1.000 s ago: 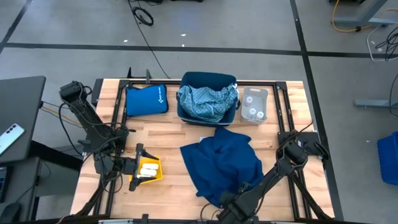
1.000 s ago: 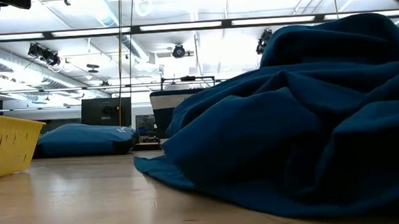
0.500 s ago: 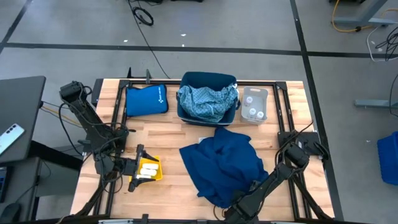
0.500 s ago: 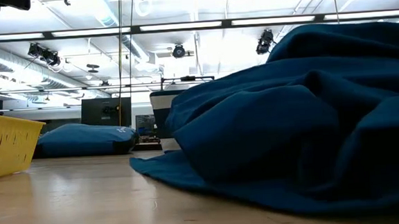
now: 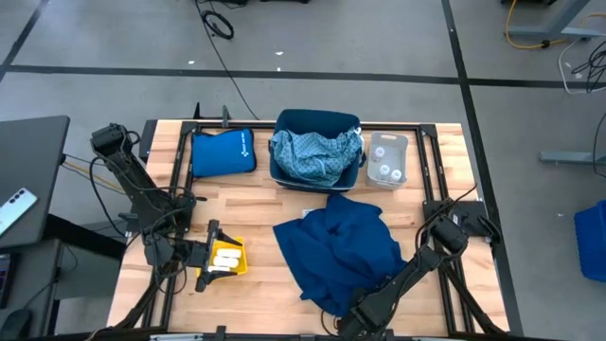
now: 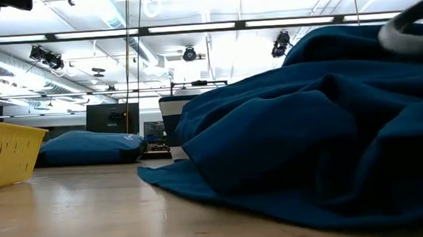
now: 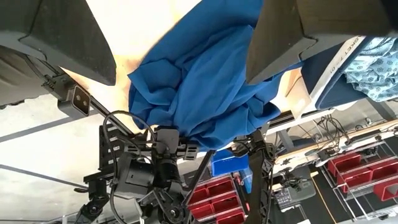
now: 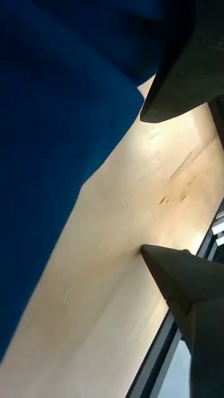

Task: Pick & Place Medicine items
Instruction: Put the blue patient gown into the blue bin

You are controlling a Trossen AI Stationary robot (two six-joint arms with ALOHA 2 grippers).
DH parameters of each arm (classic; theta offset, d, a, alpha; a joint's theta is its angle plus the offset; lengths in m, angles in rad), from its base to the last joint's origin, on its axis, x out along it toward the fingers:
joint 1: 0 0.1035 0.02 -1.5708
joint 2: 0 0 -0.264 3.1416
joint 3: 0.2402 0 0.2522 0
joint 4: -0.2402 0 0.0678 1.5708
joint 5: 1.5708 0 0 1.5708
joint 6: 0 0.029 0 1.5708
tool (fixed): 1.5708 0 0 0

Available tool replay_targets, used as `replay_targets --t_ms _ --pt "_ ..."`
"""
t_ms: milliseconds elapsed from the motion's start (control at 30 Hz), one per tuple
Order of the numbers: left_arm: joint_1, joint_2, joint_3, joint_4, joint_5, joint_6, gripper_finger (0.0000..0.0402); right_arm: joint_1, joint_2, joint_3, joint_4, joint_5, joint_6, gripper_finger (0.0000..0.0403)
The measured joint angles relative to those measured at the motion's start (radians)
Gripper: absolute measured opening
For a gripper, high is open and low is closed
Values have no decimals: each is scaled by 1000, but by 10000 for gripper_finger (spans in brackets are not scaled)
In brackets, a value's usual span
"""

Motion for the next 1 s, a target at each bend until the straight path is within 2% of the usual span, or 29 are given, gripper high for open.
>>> replay_targets --t_ms 200,333,567,767,1000 --pt "0 0 0 0 0 0 362 -19 1 -6 -1 -72 36 352" --pt "0 0 0 -6 5 -2 362 -13 1 -10 -16 -74 42 354" --pt "-1 0 0 -27 27 -20 362 15 8 -10 -95 -96 78 396" --pt "-1 0 0 -27 27 -18 362 49 11 -12 -180 -112 117 387" --pt "-1 0 0 -26 27 -17 362 48 11 -12 -249 -210 137 386"
